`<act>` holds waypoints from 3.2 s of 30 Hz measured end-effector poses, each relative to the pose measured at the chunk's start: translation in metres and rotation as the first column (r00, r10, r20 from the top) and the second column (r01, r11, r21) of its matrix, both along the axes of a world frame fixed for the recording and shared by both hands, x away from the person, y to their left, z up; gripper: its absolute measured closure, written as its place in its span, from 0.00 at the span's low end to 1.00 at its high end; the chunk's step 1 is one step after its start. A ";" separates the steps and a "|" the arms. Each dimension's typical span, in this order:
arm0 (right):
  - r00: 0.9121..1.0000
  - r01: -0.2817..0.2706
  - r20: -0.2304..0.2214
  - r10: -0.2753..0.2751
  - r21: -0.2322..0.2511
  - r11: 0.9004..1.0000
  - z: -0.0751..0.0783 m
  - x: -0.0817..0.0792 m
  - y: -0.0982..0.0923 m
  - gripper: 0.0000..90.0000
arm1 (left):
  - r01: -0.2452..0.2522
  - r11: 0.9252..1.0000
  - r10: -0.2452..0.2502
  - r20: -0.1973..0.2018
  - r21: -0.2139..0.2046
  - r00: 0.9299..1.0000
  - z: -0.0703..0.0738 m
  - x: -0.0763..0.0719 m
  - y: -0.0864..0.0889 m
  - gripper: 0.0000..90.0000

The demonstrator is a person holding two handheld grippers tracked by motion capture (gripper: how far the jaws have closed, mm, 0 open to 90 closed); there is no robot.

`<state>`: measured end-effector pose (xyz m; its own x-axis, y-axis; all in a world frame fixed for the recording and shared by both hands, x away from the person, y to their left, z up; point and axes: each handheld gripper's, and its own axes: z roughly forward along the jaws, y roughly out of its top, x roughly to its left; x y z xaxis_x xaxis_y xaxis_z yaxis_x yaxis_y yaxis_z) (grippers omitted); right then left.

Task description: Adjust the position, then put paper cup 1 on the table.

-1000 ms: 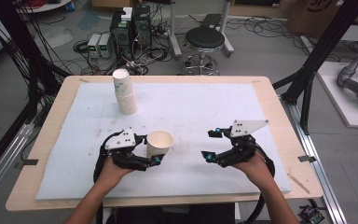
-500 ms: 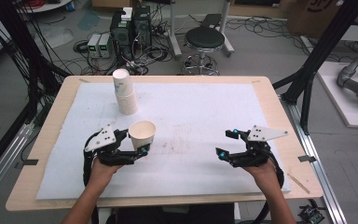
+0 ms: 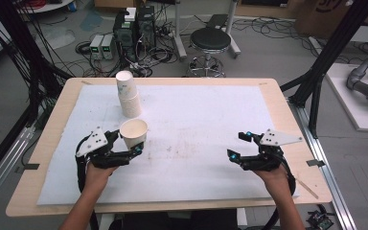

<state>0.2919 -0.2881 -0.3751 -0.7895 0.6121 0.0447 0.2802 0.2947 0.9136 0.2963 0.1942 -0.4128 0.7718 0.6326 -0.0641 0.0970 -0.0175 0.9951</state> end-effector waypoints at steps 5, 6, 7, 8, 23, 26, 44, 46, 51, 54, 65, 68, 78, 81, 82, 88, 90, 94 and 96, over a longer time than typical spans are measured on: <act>1.000 0.001 0.008 -0.001 -0.004 1.000 -0.001 0.000 0.000 0.24 | -0.046 0.999 0.046 0.015 -0.009 0.999 0.001 0.000 0.010 0.34; 1.000 0.000 0.013 0.000 -0.004 1.000 -0.001 0.000 0.000 0.24 | -0.052 0.999 0.052 0.016 -0.012 0.999 0.002 0.001 0.012 0.34; 1.000 0.003 0.018 -0.003 -0.008 1.000 -0.001 0.000 0.000 0.24 | -0.062 0.998 0.063 0.017 -0.015 0.998 0.002 0.001 0.015 0.34; 1.000 0.001 0.011 -0.001 -0.007 1.000 -0.001 -0.001 0.000 0.24 | -0.069 0.998 0.069 0.020 -0.016 0.997 0.002 0.001 0.016 0.34; 1.000 -0.006 0.012 0.007 -0.015 1.000 -0.003 0.000 0.001 0.24 | -0.156 0.987 0.157 0.011 -0.023 0.988 -0.018 0.007 0.059 0.35; 1.000 -0.007 0.010 0.007 -0.017 1.000 -0.004 -0.001 0.000 0.24 | -0.198 0.980 0.198 0.002 -0.020 0.980 -0.020 0.007 0.068 0.35; 1.000 -0.016 0.006 0.016 -0.026 1.000 -0.007 -0.001 0.001 0.24 | -0.358 0.915 0.383 -0.124 0.183 0.915 -0.041 0.015 0.089 0.35; 1.000 -0.017 0.007 0.017 -0.027 0.999 -0.007 -0.001 0.001 0.24 | -0.362 0.911 0.391 -0.134 0.199 0.910 -0.041 0.016 0.089 0.35; 1.000 -0.015 0.001 0.015 -0.021 1.000 -0.007 -0.001 0.000 0.24 | -0.365 0.887 0.421 -0.168 0.284 0.891 -0.045 0.019 0.088 0.35; 1.000 -0.016 -0.001 0.016 -0.024 1.000 -0.007 -0.002 0.000 0.24 | -0.365 0.877 0.432 -0.181 0.312 0.883 -0.047 0.019 0.088 0.35; 1.000 -0.011 0.008 0.011 -0.025 1.000 -0.005 -0.003 -0.002 0.24 | -0.363 0.859 0.459 -0.229 0.360 0.859 -0.045 0.006 0.090 0.35; 1.000 -0.011 0.005 0.012 -0.022 1.000 -0.005 -0.004 -0.003 0.24 | -0.360 0.858 0.463 -0.248 0.367 0.851 -0.045 0.003 0.092 0.35; 1.000 -0.016 0.008 0.016 -0.019 1.000 -0.003 -0.004 -0.002 0.24 | -0.362 0.875 0.449 -0.257 0.321 0.856 -0.042 -0.002 0.093 0.20; 1.000 -0.015 0.010 0.016 -0.021 1.000 -0.003 -0.004 -0.003 0.24 | -0.382 0.879 0.450 -0.237 0.284 0.861 -0.038 -0.006 0.093 0.17; 1.000 -0.015 0.008 0.015 -0.020 1.000 -0.003 -0.004 -0.002 0.24 | -0.384 0.881 0.449 -0.231 0.278 0.863 -0.036 -0.007 0.093 0.17; 1.000 -0.015 0.006 0.015 -0.021 1.000 -0.003 -0.004 -0.002 0.24 | -0.395 0.886 0.441 -0.184 0.241 0.878 -0.022 -0.013 0.092 0.16; 1.000 -0.016 0.007 0.016 -0.023 1.000 -0.003 -0.004 -0.002 0.24 | -0.402 0.888 0.442 -0.169 0.225 0.881 -0.018 -0.015 0.091 0.16; 1.000 -0.015 0.003 0.015 -0.022 1.000 -0.003 -0.004 -0.002 0.24 | -0.419 0.888 0.447 -0.138 0.192 0.884 -0.009 -0.017 0.091 0.16; 1.000 -0.015 0.004 0.015 -0.023 1.000 -0.003 -0.004 -0.002 0.24 | -0.426 0.893 0.444 -0.125 0.149 0.887 -0.005 -0.018 0.091 0.16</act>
<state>0.2882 -0.2901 -0.3784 -0.7986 0.6012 0.0274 0.2717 0.3196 0.9078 0.2778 0.2854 -0.4179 0.4042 0.9123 -0.0651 0.2698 -0.0509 0.9616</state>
